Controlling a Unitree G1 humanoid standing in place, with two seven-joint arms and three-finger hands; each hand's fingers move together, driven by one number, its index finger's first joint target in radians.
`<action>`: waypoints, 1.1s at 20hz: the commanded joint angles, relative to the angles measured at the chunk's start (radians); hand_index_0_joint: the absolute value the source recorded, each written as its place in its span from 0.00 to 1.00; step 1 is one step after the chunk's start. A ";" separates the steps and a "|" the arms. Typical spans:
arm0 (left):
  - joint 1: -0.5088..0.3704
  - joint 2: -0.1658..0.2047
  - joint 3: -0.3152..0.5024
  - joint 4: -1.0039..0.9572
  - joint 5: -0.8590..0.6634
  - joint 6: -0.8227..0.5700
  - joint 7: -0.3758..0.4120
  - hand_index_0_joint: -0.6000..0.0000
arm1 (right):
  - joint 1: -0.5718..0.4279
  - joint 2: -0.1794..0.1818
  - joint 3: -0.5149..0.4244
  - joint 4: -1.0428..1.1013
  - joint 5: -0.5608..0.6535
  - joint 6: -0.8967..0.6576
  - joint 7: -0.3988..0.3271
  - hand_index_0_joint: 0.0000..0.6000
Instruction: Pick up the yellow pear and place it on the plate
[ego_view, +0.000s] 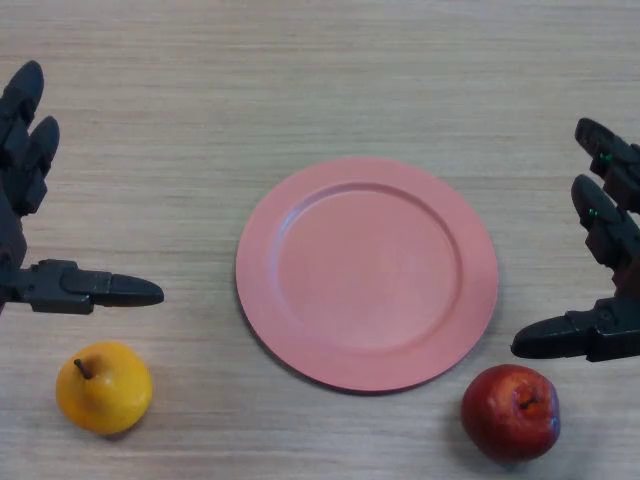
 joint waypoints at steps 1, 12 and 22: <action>-0.034 0.052 0.064 -0.045 0.009 -0.169 0.028 1.00 | -0.033 -0.037 -0.055 -0.063 0.019 -0.103 0.010 0.00; 0.009 0.036 0.068 -0.129 -0.006 -0.110 -0.004 1.00 | -0.035 -0.041 -0.063 -0.063 -0.025 -0.117 0.031 0.00; 0.200 -0.032 0.223 -0.268 -0.029 -0.024 -0.274 1.00 | -0.066 -0.035 -0.021 0.003 -0.053 -0.147 0.018 0.00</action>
